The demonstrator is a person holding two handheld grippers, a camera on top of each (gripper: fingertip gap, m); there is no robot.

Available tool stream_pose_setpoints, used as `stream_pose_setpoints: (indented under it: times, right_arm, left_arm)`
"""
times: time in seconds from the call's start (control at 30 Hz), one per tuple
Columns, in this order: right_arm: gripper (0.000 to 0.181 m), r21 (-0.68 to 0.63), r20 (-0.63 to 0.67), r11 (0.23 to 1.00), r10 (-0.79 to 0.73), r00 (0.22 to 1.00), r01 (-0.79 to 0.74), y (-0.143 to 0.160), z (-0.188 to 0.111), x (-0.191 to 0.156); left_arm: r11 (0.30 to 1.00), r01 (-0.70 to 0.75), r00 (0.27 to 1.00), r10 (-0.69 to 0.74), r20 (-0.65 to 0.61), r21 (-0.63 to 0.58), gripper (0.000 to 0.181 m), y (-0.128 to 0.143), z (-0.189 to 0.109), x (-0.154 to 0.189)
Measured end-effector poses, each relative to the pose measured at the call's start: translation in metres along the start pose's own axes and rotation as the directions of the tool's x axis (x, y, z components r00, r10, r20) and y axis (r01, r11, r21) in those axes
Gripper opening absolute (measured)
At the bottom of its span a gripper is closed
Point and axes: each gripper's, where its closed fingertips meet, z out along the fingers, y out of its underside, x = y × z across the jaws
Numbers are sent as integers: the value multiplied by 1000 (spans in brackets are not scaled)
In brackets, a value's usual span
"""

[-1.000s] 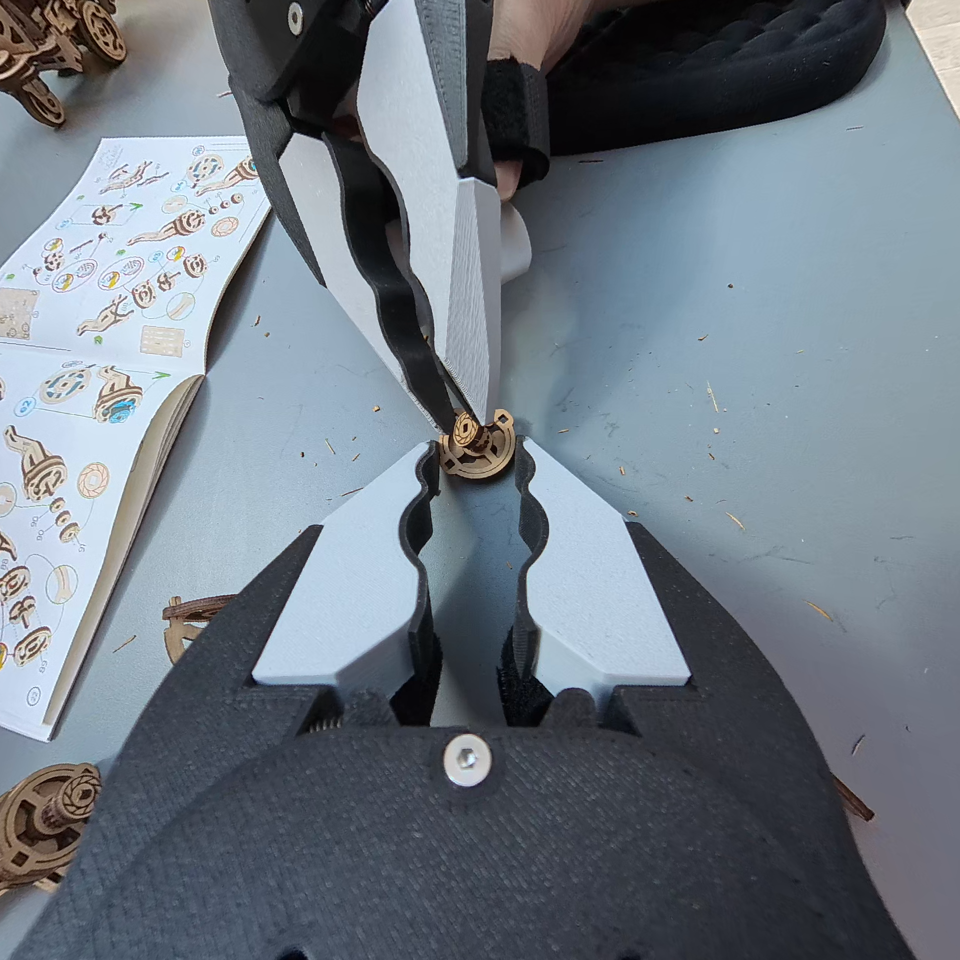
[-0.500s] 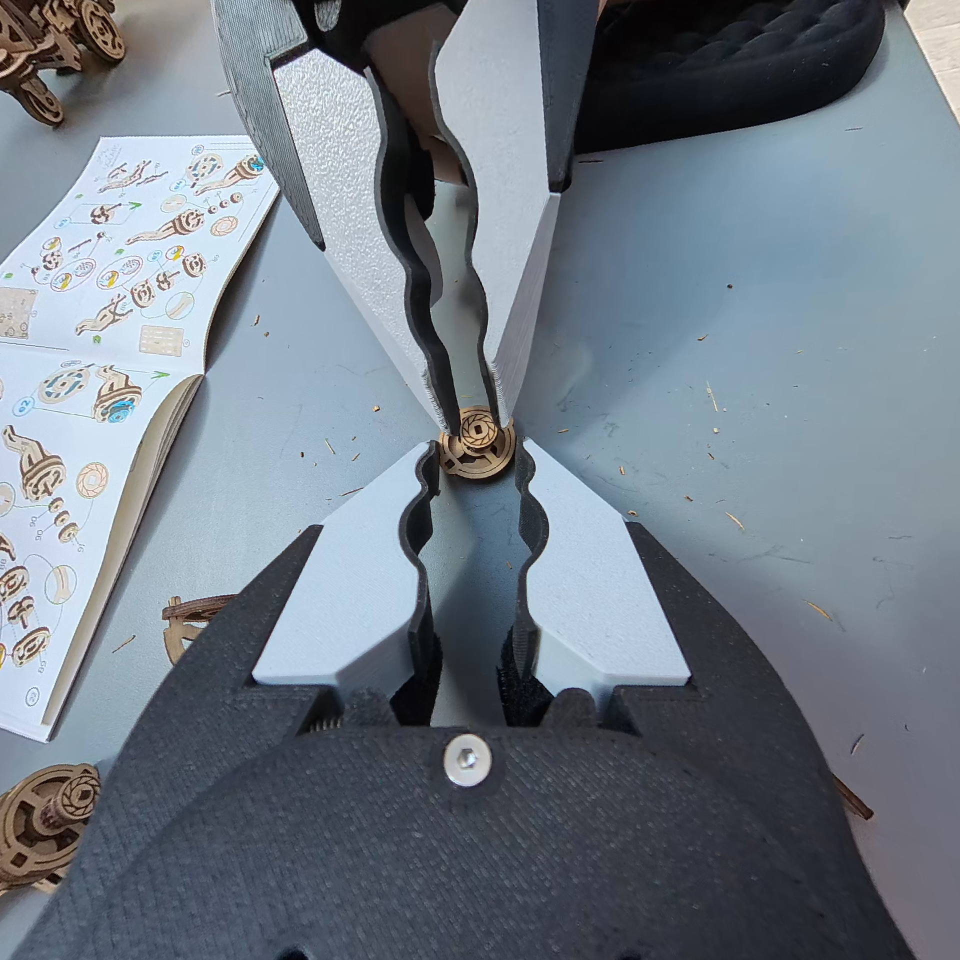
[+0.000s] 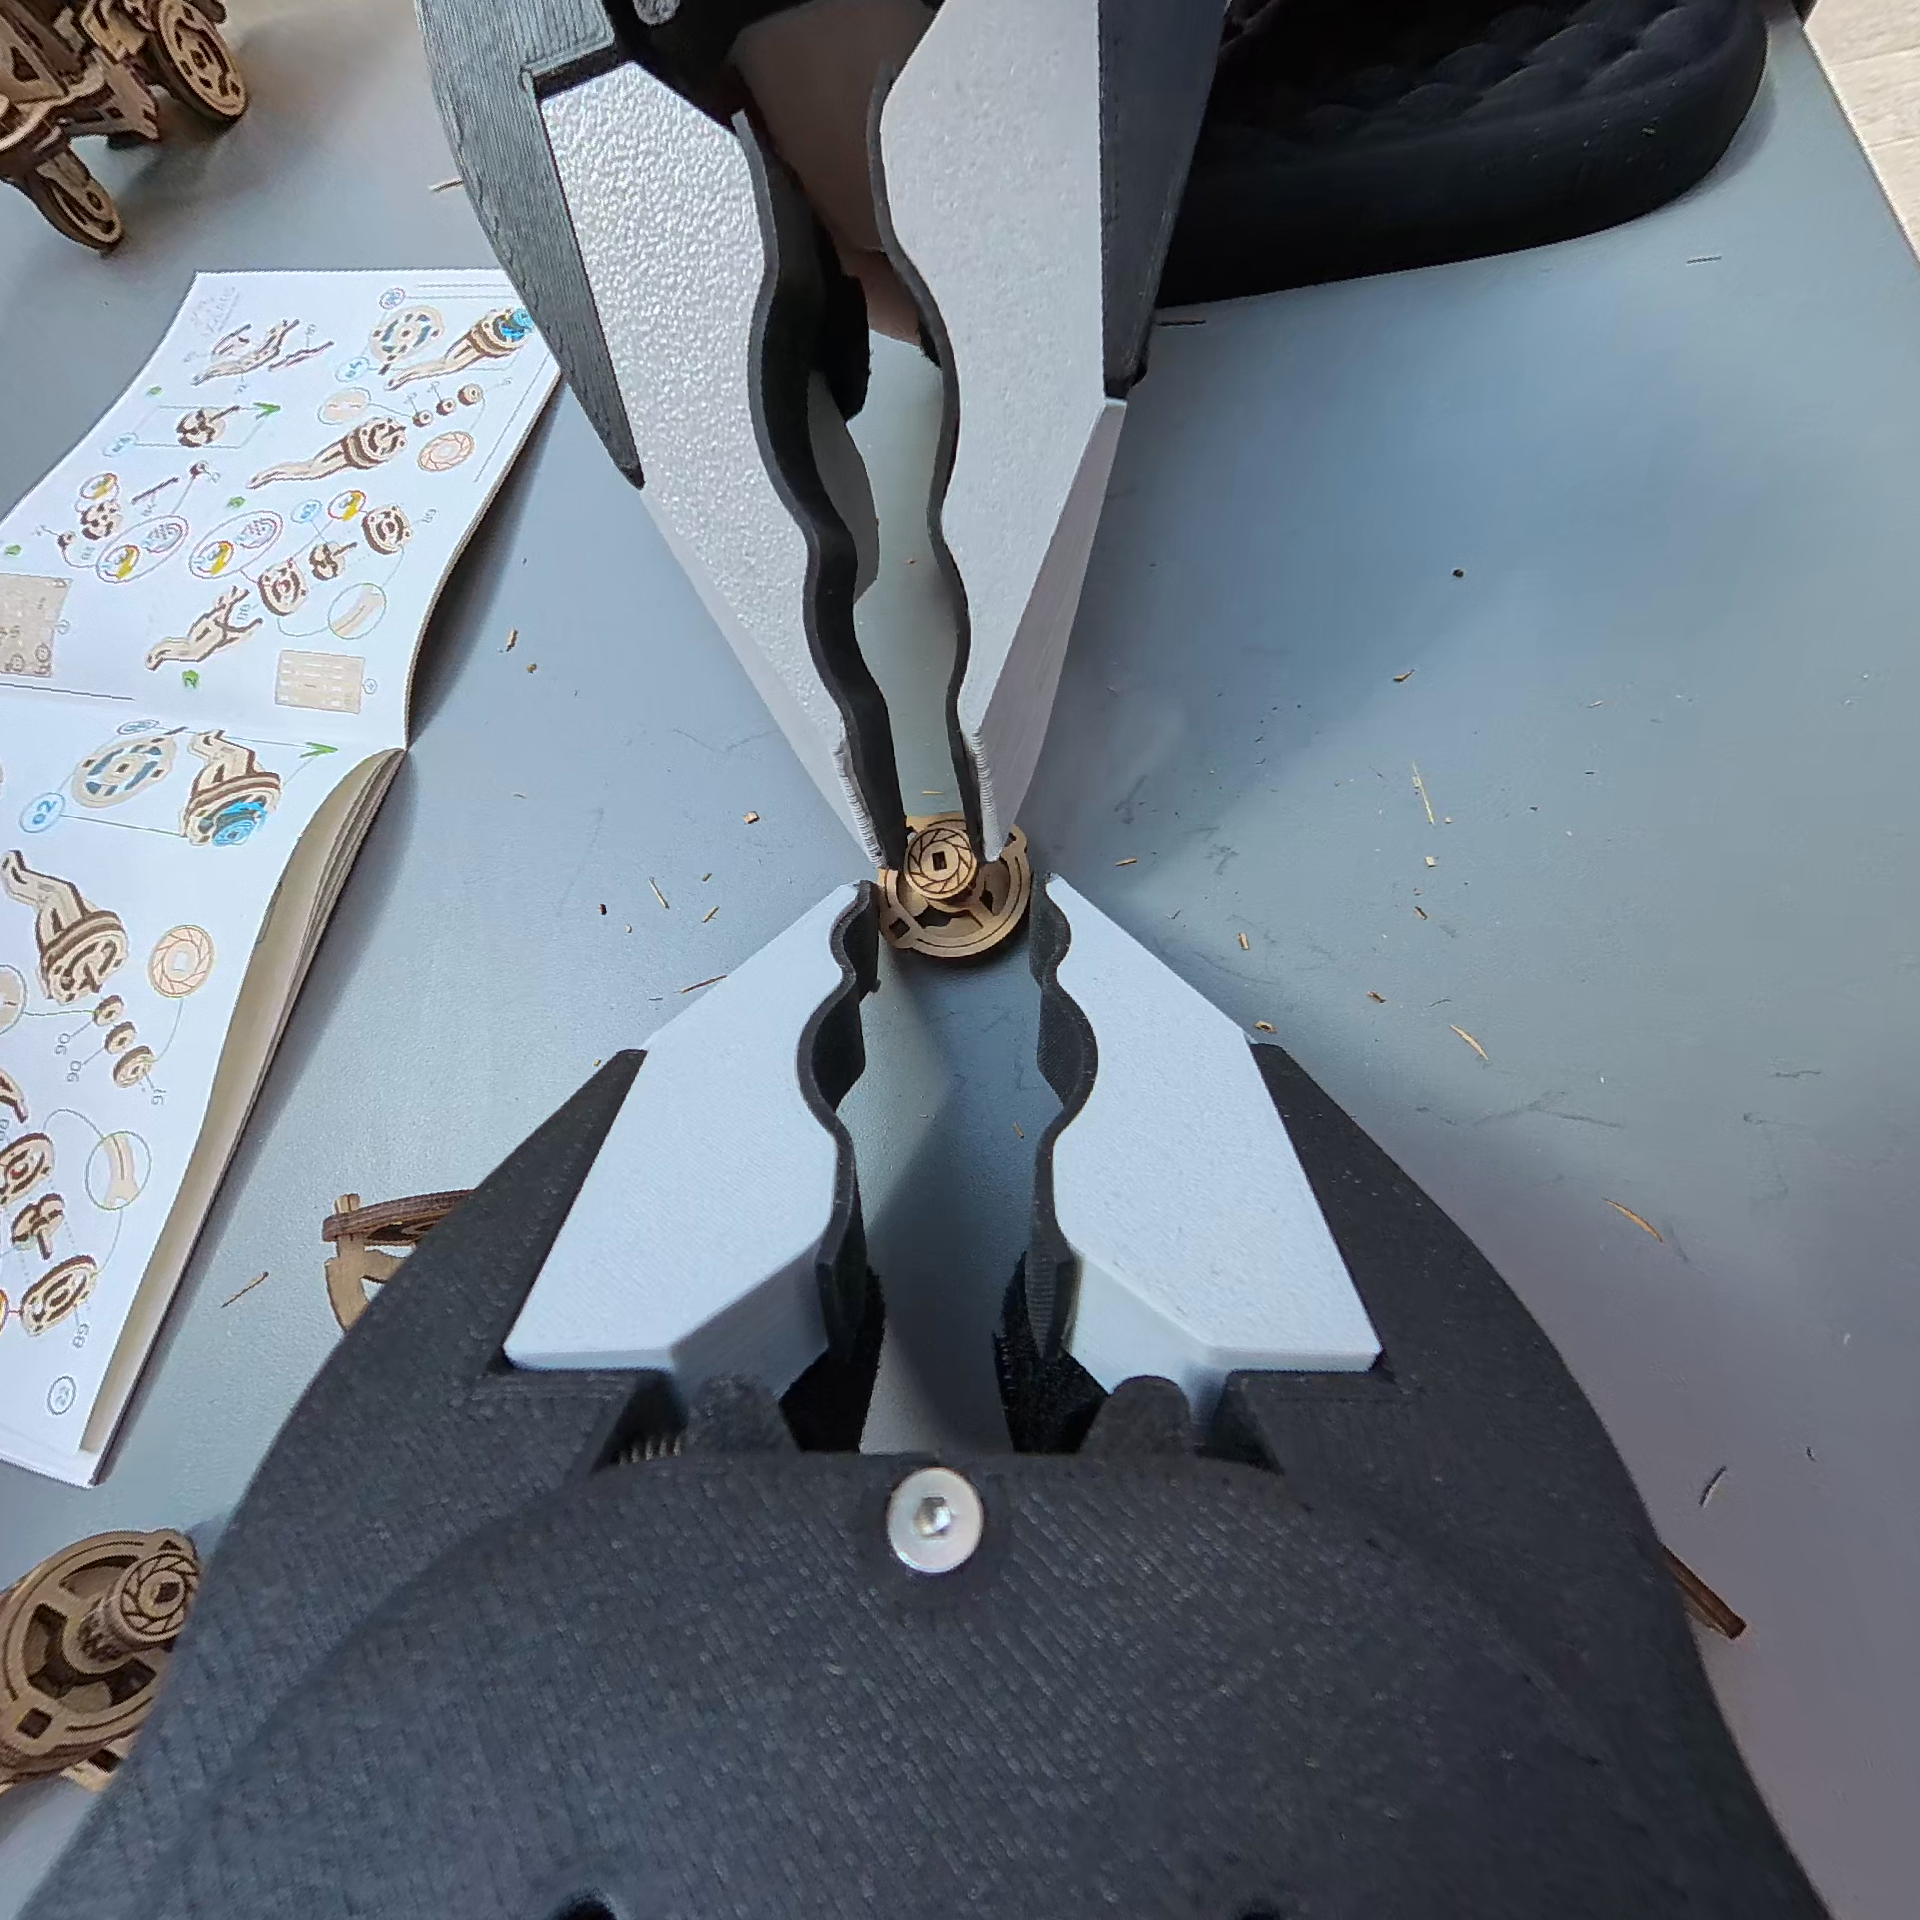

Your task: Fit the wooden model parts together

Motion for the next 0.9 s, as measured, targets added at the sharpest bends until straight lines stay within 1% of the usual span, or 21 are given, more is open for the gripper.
stream_pose_setpoints:
  times: [0.2,0.37,0.43,0.47,0.6,0.7,0.8,0.9]
  right_arm:
    - [11,-6,-34,1000,12,999,-12,0,0,0]
    - [11,-24,-85,997,-79,993,77,0,0,0]
    - [11,-29,-97,995,-94,991,92,0,0,0]
    - [11,-24,-96,996,-91,991,89,0,0,0]
    - [11,-5,-83,998,-69,994,69,0,0,0]
    - [11,3,-88,998,-64,994,65,0,-1,0]
    - [11,27,-103,998,-58,993,61,1,-2,-1]
    - [11,58,-106,997,-48,993,54,2,-3,-3]
  left_arm:
    - [1000,-2,1000,2,6,0,27,0,0,0]
    - [1000,1,1000,-1,17,-1,27,1,-1,-1]
    - [1000,11,999,-11,33,-4,27,3,-7,-4]
    - [1000,24,999,-24,36,9,26,3,-11,-5]
    - [989,76,996,-81,36,130,22,-11,-31,-10]
    - [977,91,995,-99,27,195,20,-20,-37,-13]
    - [980,91,996,-93,2,179,20,-18,-31,-10]
    - [988,92,996,-92,-10,125,29,-11,-21,-9]
